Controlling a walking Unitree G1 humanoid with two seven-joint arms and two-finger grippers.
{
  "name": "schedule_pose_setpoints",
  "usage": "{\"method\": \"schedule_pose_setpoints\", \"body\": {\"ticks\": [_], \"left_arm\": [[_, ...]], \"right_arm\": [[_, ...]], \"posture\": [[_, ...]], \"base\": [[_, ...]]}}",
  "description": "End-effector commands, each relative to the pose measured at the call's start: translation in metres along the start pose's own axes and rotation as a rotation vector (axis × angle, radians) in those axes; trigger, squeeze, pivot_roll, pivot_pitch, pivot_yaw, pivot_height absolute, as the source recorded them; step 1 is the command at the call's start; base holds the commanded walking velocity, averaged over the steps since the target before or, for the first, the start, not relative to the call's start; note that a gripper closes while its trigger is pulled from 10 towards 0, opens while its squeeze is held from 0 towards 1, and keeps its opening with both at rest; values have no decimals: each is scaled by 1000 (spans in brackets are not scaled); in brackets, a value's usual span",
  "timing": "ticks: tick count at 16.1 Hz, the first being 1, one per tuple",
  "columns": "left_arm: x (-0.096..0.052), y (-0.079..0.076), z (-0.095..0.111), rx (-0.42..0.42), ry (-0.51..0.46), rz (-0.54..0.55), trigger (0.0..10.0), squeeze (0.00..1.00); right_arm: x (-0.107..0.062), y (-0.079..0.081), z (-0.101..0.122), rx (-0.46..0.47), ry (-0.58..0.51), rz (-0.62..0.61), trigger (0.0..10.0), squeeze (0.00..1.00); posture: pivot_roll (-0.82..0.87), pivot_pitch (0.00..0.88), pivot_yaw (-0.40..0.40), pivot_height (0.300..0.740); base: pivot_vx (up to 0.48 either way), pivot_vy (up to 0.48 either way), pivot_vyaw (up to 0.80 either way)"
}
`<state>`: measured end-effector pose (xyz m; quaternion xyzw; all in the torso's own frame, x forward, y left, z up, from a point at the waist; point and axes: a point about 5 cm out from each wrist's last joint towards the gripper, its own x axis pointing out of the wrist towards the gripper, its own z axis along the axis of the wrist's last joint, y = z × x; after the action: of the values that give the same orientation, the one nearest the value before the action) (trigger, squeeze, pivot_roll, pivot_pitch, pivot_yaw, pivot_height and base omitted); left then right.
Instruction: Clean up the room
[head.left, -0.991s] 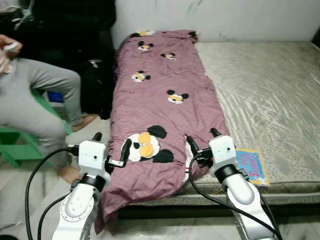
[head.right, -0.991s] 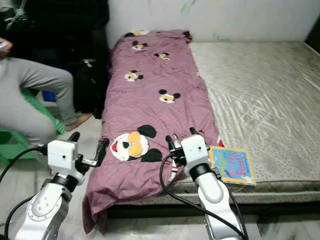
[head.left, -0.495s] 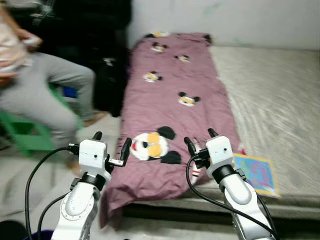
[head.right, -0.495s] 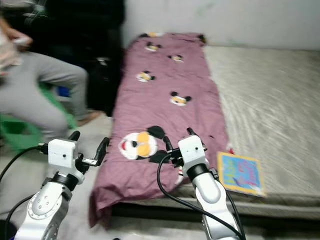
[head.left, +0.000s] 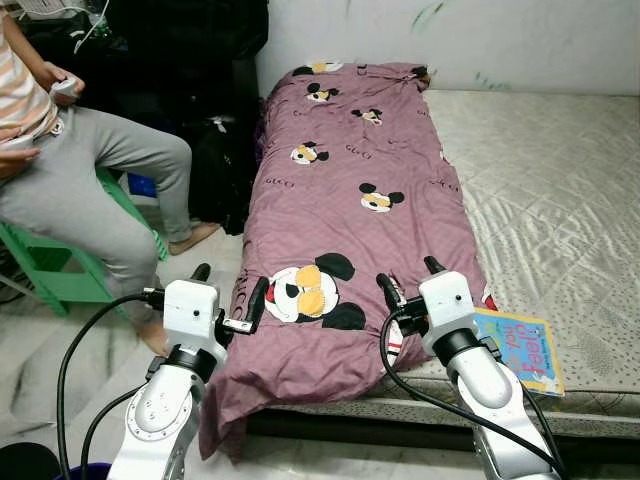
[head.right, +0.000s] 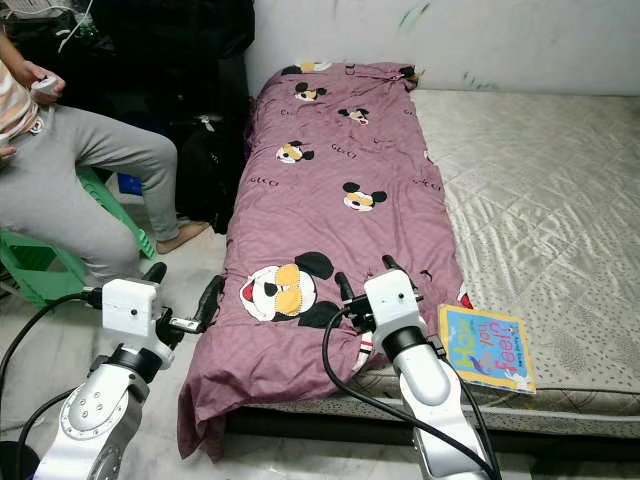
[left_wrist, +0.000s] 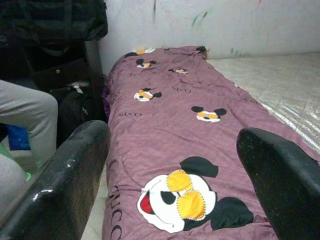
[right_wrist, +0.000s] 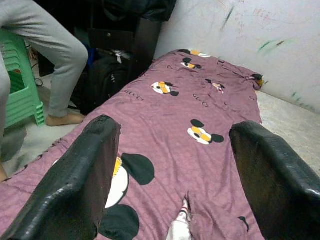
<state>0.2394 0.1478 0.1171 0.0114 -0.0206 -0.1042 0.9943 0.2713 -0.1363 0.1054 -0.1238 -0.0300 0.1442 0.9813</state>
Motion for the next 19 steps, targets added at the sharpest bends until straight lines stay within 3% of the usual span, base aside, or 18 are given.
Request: {"method": "schedule_pose_setpoints", "body": {"ticks": [1, 9, 16, 19], "left_arm": [[0, 0, -1, 2, 1, -6, 10000, 0], [0, -1, 0, -2, -1, -9, 10000, 0], [-2, -7, 3, -37, -39, -80, 10000, 0], [-2, -7, 3, -37, -42, -89, 10000, 0]], "right_arm": [[1, 1, 1, 4, -6, -2, 10000, 0], [2, 1, 0, 6, -3, 0, 10000, 0], [2, 0, 0, 4, -4, -2, 10000, 0], [2, 0, -1, 8, -3, -7, 10000, 0]], "posture": [[-53, 57, -16, 740], [-54, 58, -18, 740], [-57, 58, -20, 740], [-57, 57, -20, 740]], "base": [[0, -292, 0], [0, -292, 0], [0, 0, 0], [284, 0, 0]]}}
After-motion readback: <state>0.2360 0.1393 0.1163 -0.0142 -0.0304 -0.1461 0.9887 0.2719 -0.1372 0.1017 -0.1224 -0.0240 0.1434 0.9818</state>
